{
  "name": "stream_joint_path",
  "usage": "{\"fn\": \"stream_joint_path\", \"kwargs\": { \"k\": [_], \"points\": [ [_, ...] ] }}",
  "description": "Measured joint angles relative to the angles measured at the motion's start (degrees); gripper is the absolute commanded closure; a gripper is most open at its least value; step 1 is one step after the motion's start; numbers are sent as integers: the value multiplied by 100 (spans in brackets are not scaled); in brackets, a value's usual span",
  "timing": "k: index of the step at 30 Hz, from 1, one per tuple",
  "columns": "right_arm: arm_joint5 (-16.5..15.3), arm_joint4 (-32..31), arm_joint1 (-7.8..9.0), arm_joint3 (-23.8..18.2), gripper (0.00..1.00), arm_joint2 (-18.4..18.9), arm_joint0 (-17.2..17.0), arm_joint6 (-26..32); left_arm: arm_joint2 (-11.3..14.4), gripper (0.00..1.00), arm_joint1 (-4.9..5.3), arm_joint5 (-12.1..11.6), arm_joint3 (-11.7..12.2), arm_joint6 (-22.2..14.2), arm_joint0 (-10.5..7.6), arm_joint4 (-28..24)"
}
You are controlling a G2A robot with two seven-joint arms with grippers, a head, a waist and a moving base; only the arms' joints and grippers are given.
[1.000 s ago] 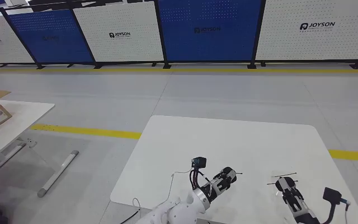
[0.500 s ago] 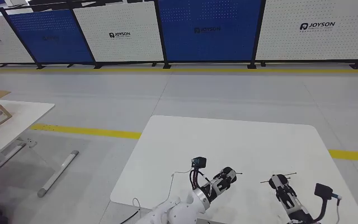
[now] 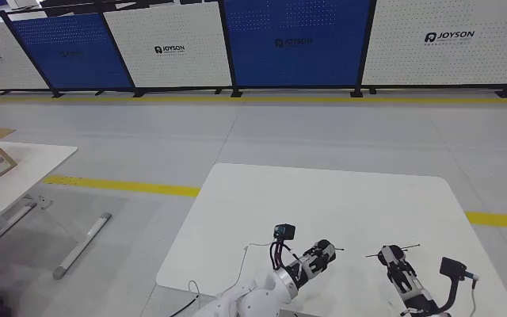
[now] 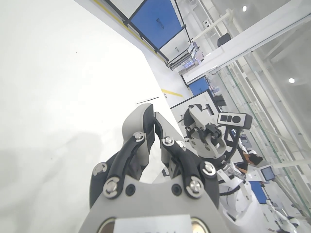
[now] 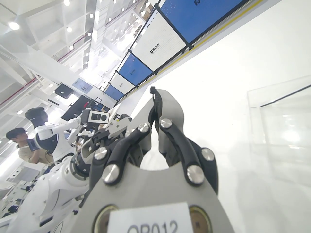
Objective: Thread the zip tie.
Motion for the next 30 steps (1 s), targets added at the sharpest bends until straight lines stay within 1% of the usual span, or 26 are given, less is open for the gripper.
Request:
{"fn": "stream_joint_path", "kwargs": {
  "k": [2,4,5,11,13,15,18,20,22,26,28,29,30],
  "points": [
    [0,0,0,0,100,0,0,0,-13,100,2,-50,1,17,31,22],
    [0,0,0,0,100,0,0,0,-61,100,-6,-106,-45,199,60,-71],
    [0,0,0,0,100,0,0,0,-65,100,-7,-110,-51,219,62,-82],
    [0,0,0,0,100,0,0,0,-59,100,-7,-109,-49,194,60,-71],
    [0,0,0,0,100,0,0,0,-22,100,-2,-111,-62,167,46,125],
    [0,0,0,0,100,0,0,0,48,100,15,-118,-92,127,60,534],
    [0,0,0,0,100,0,0,0,93,100,52,-192,-130,40,90,1069],
    [0,0,0,0,100,0,0,0,97,100,68,-257,-192,33,124,1263],
    [0,0,0,0,100,0,0,0,93,100,73,-302,-232,63,144,1313],
    [0,0,0,0,100,0,0,0,92,100,72,-299,-229,65,143,1302],
    [22,-110,-5,9,100,11,10,-87,92,100,72,-298,-229,64,143,1302],
    [12,-196,-11,15,100,2,-11,-152,92,100,72,-298,-229,64,143,1302],
    [-68,-229,-17,24,100,1,-69,-209,92,100,72,-298,-229,64,143,1302]
  ]
}}
